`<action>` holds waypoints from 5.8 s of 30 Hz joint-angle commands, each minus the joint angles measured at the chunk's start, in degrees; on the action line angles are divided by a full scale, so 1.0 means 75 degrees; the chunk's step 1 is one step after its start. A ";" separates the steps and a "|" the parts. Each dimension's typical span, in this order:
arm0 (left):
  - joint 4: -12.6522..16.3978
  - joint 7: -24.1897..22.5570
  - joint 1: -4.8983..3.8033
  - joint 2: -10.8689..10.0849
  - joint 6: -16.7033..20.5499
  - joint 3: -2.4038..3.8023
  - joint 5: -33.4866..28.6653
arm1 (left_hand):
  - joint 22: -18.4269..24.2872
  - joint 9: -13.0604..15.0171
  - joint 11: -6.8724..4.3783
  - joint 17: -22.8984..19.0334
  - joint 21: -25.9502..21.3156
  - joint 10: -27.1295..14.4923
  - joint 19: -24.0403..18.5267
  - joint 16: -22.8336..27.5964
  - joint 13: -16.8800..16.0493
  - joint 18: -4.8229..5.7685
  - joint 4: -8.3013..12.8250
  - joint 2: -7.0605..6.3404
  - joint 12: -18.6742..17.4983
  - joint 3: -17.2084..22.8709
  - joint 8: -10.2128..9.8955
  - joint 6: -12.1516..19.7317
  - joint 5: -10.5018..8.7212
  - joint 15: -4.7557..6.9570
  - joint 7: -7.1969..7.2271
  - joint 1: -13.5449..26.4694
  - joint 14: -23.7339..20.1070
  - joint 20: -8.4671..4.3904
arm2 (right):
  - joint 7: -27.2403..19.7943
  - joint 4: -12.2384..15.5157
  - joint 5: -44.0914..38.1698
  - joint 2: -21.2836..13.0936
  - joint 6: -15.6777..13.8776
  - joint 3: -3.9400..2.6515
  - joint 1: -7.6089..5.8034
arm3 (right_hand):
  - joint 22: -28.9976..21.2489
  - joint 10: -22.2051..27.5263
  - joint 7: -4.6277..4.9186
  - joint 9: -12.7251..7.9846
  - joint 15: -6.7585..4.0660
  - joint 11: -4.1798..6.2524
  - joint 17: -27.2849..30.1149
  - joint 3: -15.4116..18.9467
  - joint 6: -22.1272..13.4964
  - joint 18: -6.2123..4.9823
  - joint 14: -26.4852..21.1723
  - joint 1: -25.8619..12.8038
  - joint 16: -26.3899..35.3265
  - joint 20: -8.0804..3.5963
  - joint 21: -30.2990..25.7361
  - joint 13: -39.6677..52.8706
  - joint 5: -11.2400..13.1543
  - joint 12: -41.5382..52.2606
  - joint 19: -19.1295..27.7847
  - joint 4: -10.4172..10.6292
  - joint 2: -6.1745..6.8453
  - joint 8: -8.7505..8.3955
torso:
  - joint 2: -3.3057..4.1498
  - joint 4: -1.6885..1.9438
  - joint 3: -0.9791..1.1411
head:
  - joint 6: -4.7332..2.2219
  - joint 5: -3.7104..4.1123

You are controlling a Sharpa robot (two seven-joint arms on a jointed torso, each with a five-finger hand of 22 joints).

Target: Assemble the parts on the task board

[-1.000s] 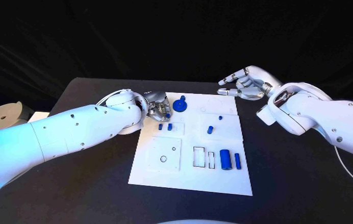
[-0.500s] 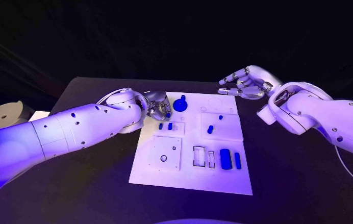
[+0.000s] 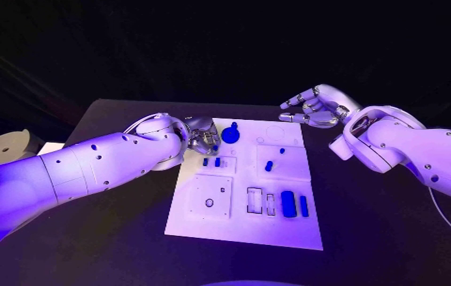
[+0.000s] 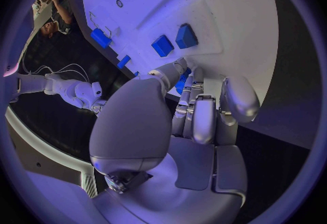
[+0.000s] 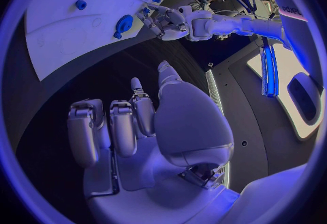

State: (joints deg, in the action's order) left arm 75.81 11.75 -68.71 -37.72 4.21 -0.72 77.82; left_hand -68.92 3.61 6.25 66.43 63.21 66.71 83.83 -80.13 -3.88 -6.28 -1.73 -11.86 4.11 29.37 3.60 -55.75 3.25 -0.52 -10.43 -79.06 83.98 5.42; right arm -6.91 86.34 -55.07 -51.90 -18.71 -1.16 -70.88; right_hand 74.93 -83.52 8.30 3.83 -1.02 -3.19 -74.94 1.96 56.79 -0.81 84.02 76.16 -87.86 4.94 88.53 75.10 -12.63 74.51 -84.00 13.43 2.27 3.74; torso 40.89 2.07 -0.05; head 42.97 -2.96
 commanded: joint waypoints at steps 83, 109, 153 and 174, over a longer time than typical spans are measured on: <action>0.2172 -0.4225 -0.0188 -0.2097 0.1788 -0.0130 -1.1485 | 0.2852 0.0113 -0.0172 -0.3522 -0.4051 0.0062 -0.1459 0.1883 -0.0210 -0.0549 0.0189 0.0702 0.0893 -0.0054 0.0498 -0.0692 -0.0012 0.0067 0.0138 -0.0048 -0.1266 0.0020 | 0.2248 -0.0236 -0.6120 0.0807 0.1754 0.0041 0.0630 | -0.0529 0.2211 -0.0101 0.0029 0.0077 -0.0127 0.0153 -0.3217 0.1008 -0.0456 0.0375 0.1144 0.1243 0.0057 -0.1491 -0.8789 0.0903 -0.9419 0.0353 -0.0711 0.0901 0.0007 | 0.0005 -0.0003 -0.0007 | -0.0102 0.0349; 0.2221 -0.4275 -0.0188 -0.2097 0.1800 -0.0129 -1.1346 | 0.2890 0.0128 -0.0170 -0.3645 -0.4096 -0.0012 -0.1444 0.1915 -0.0247 -0.0556 0.0474 0.0711 0.1091 -0.0036 0.0591 -0.0669 -0.0015 0.0077 0.0127 -0.0239 -0.1313 0.0009 | 0.2338 -0.0276 -0.6464 0.0982 0.1960 0.0063 0.0779 | -0.0334 0.1505 -0.0316 0.0179 -0.0110 0.0081 0.0014 -0.3574 0.1664 -0.0417 0.0431 0.0949 0.1149 -0.0101 -0.1359 -0.9084 0.0970 -0.9349 0.0217 -0.1049 0.0615 0.0184 | -0.0002 0.0008 -0.0009 | -0.0046 0.0343; 0.2118 -0.4145 -0.0188 -0.1976 0.1730 -0.0128 -1.1303 | 0.2894 0.0127 -0.0157 -0.3707 -0.4106 -0.0061 -0.1449 0.1934 -0.0254 -0.0552 0.0544 0.0720 0.1162 -0.0065 0.0620 -0.0643 -0.0015 0.0070 0.0113 -0.0237 -0.1343 0.0008 | 0.1843 0.1662 -0.5598 0.0619 0.0735 -0.0166 0.0631 | -0.0267 0.1432 -0.0228 0.0215 -0.0087 0.0037 0.0081 -0.3853 0.1662 -0.0403 0.0432 0.0923 0.1181 -0.0107 -0.1310 -0.9240 0.1192 -0.9443 0.0172 -0.1342 0.0526 0.0090 | -0.0001 0.0009 -0.0031 | -0.0093 0.0081; 0.2045 -0.4122 -0.0192 -0.1693 0.1713 -0.0124 -1.1303 | 0.2896 0.0125 -0.0152 -0.3751 -0.4111 -0.0085 -0.1456 0.1953 -0.0253 -0.0550 0.0557 0.0730 0.1176 -0.0070 0.0624 -0.0628 -0.0014 0.0065 0.0108 -0.0230 -0.1364 0.0011 | 0.1529 0.1067 -0.6195 0.1993 0.1218 0.0025 0.1494 | -0.0268 0.1452 -0.0203 0.0218 -0.0073 0.0016 0.0077 -0.3898 0.1644 -0.0403 0.0434 0.0911 0.1173 -0.0096 -0.1311 -0.9275 0.1122 -0.9452 0.0174 -0.1415 0.0548 0.0064 | -0.0007 -0.0007 -0.0024 | 0.0169 -0.0355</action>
State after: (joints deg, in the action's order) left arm 91.08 -18.98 -70.10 -50.55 18.21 -1.70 -7.23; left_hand -47.28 4.56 5.11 38.35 32.61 66.64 73.28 -65.86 -5.72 -9.80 1.97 -6.49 12.82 28.83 8.08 -60.77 3.26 0.01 -9.47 -80.51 74.04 5.72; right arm 5.59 94.65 -99.71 -37.19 -11.10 -0.99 -59.85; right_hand 72.90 -72.27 6.33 5.54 -1.55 -3.00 -74.34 -27.28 69.16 -3.52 83.92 83.01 -79.11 4.20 78.55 5.54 -4.00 3.40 -82.27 3.15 6.27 4.27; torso 40.80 2.05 -0.31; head 44.04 -5.38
